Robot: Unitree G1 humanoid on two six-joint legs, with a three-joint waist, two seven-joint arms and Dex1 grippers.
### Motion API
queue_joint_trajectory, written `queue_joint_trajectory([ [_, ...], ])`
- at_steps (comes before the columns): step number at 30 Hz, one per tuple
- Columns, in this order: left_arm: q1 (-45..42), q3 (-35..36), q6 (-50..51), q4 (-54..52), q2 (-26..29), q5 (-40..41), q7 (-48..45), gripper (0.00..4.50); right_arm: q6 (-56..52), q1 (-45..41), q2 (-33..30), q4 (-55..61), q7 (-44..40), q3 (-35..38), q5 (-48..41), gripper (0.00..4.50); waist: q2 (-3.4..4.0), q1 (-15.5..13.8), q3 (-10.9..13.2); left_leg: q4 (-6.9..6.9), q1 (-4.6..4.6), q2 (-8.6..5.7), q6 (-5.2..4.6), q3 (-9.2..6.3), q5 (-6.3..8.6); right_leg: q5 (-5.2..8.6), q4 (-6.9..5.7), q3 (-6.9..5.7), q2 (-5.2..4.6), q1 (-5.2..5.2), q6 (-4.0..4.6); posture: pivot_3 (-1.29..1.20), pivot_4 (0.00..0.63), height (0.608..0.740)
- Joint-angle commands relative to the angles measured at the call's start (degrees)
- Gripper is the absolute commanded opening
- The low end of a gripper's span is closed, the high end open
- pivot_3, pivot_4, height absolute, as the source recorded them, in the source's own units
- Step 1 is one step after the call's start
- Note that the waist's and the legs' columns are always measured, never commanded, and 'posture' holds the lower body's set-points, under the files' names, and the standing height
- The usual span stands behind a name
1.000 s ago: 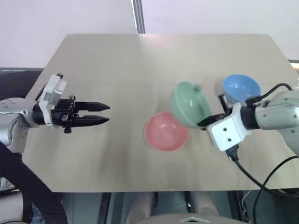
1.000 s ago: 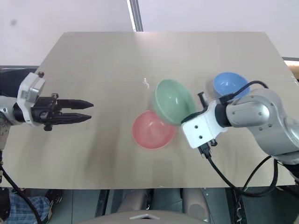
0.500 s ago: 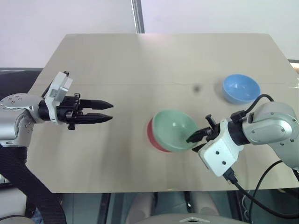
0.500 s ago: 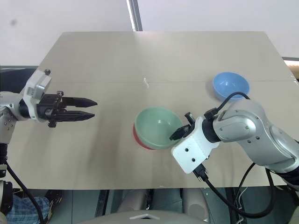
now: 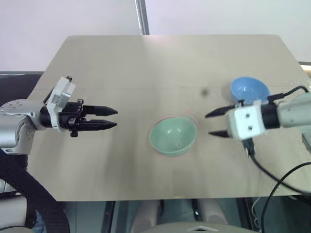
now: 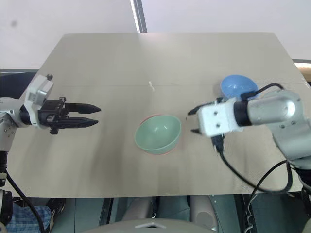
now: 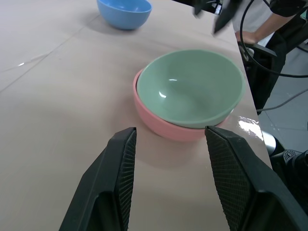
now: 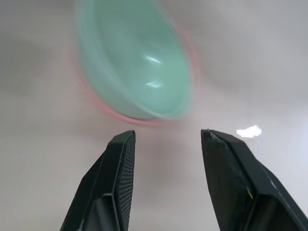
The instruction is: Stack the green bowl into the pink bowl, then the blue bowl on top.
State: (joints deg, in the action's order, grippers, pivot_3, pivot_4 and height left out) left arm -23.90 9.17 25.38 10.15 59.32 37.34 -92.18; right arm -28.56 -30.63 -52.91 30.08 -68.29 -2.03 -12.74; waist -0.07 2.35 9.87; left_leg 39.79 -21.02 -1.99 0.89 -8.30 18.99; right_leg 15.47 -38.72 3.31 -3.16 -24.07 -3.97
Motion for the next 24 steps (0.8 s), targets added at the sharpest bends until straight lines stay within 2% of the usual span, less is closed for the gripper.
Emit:
queue_joint_trajectory([
  [1,1.3,3.3,-0.3,-2.2,0.6,0.9,0.1,2.41,-4.9,2.1,2.7,-4.1,5.1,8.4,-5.6,2.41,0.00,-0.1,0.0,0.00,0.00,0.00,0.00,0.01,0.00,0.00,0.00,0.01,-0.01,0.00,0.00,0.00,0.150,0.740],
  [4,2.0,4.0,0.1,-2.9,0.4,1.0,0.4,2.41,-7.4,1.9,5.4,-9.7,11.4,12.8,-6.5,2.41,0.01,0.0,0.0,-0.02,0.00,-0.02,0.00,0.05,0.00,0.00,0.00,0.07,-0.04,-0.01,0.00,0.00,0.150,0.740],
  [9,2.6,4.6,0.5,-3.6,0.3,1.2,0.8,2.41,-6.1,-0.7,5.6,-19.5,19.1,14.4,-3.5,2.41,0.02,0.0,0.0,-0.02,0.01,-0.05,0.00,0.09,0.00,0.00,-0.06,0.11,-0.04,-0.06,0.00,0.00,0.150,0.740],
  [24,1.4,7.3,2.7,-4.4,-0.8,4.3,1.9,2.41,-3.0,1.9,-2.5,-24.7,17.4,3.2,5.9,2.41,0.01,0.2,0.0,-0.32,-0.12,-0.04,-0.01,0.85,-0.01,0.00,-0.16,0.52,0.01,-0.61,0.00,0.00,0.150,0.740],
])
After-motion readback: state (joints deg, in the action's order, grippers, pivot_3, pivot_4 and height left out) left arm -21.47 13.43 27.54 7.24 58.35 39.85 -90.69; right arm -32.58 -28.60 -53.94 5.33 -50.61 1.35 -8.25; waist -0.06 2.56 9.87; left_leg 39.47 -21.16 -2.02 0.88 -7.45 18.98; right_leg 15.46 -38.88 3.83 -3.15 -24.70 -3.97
